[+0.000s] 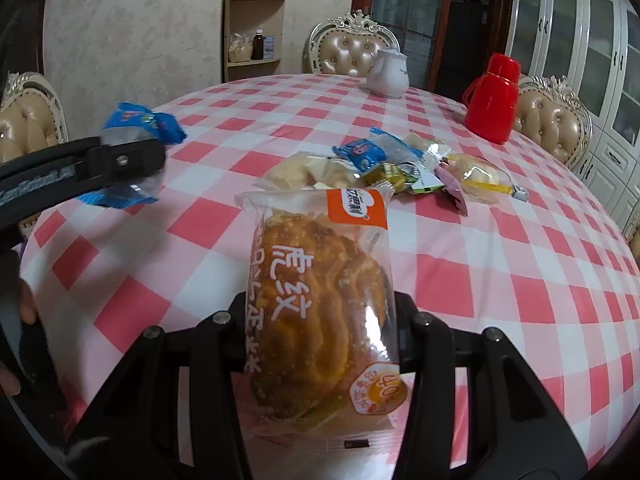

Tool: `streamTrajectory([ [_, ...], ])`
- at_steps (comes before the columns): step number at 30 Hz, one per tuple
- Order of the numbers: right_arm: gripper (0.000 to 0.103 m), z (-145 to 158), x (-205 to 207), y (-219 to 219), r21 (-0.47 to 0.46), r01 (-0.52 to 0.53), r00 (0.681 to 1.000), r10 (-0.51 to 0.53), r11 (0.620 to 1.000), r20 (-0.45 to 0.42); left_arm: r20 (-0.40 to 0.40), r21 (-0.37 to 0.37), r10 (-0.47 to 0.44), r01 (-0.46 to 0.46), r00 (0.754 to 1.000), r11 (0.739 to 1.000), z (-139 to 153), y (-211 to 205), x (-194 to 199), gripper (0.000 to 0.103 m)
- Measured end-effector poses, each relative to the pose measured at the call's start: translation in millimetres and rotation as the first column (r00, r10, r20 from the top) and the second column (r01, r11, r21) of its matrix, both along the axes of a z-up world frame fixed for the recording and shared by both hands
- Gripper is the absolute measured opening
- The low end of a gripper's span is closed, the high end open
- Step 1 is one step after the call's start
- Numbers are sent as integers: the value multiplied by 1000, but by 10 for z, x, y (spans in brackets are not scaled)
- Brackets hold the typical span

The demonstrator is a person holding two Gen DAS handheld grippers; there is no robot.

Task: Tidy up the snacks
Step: 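Carry the blue-labelled bag and the bun bag over the white box, then release both bags into the box and move tools back over the table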

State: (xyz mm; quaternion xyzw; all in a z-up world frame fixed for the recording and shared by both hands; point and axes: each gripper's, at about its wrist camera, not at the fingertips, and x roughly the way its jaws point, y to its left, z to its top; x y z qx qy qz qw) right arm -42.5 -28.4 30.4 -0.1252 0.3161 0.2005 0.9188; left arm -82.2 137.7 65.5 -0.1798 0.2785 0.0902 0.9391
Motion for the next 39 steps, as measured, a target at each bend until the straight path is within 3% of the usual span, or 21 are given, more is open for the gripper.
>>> streamTrajectory([
  [10, 51, 75, -492, 401, -33, -82, 995, 83, 996, 57, 49, 70, 88, -92, 995, 993, 207, 508, -938, 57],
  [24, 51, 19, -1380, 1234, -85, -271, 957, 278, 959, 83, 33, 109, 261, -263, 965, 958, 55, 1304, -2196, 58],
  [30, 51, 78, -1808, 1539, -3, -451, 892, 451, 892, 16, 6, 129, 319, -317, 948, 940, 5, 1551, -2615, 58],
  [39, 51, -127, -2251, 1955, 80, -647, 747, 651, 758, -134, -114, 165, 381, -361, 918, 918, -248, 1841, -2847, 59],
])
